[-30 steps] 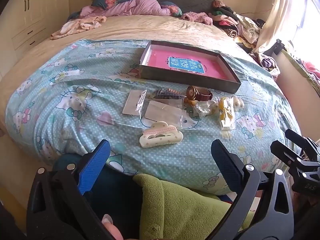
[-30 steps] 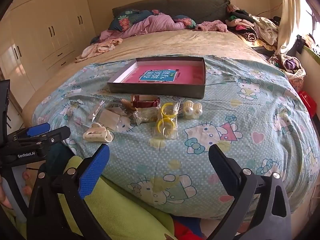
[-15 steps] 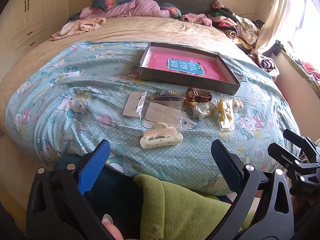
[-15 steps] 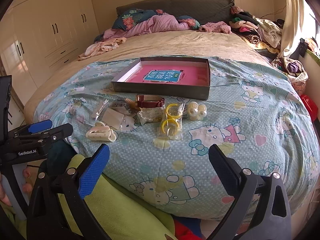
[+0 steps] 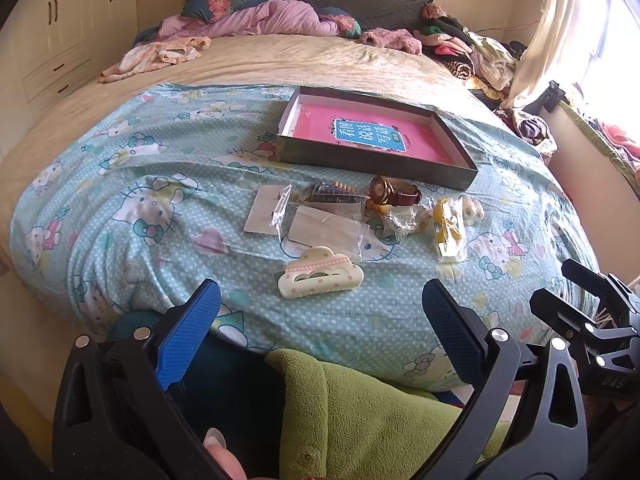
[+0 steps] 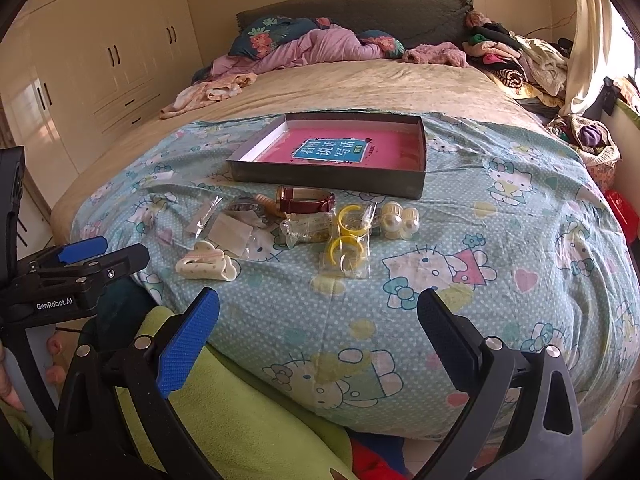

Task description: Organize jewelry

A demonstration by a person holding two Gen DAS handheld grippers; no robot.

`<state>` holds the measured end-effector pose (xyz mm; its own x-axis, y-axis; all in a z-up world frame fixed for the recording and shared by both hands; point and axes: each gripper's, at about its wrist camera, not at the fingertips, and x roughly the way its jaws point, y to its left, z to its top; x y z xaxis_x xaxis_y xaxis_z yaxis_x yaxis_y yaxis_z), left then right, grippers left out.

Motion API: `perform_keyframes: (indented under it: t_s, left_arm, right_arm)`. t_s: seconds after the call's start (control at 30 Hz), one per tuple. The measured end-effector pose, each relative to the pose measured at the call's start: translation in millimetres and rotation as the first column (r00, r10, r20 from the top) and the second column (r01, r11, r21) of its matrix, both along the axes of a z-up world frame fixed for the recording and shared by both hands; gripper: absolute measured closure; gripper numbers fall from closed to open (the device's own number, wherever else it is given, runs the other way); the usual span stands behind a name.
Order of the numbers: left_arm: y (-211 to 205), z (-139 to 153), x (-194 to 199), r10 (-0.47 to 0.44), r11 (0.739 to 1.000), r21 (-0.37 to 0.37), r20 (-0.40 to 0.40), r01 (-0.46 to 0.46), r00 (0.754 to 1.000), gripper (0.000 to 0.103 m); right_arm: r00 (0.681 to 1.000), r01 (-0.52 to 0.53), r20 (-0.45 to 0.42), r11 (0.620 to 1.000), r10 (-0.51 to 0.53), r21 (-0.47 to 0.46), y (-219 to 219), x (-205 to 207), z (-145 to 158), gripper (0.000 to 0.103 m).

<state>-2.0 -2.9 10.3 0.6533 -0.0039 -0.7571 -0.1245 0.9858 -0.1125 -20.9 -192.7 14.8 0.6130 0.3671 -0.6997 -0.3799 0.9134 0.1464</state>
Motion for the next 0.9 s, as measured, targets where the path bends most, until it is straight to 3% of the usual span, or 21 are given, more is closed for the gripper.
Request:
perform_keyframes:
  t_s: [0.9]
  left_arm:
    - [4.7,0.9,1.2,0.015,1.0,0.011,0.003,-0.016,1.0,0.009]
  right_arm:
    - [1.0,-0.027,0.008,1.0,0.027,-0.002,6.1,0.3,2.0,0.004]
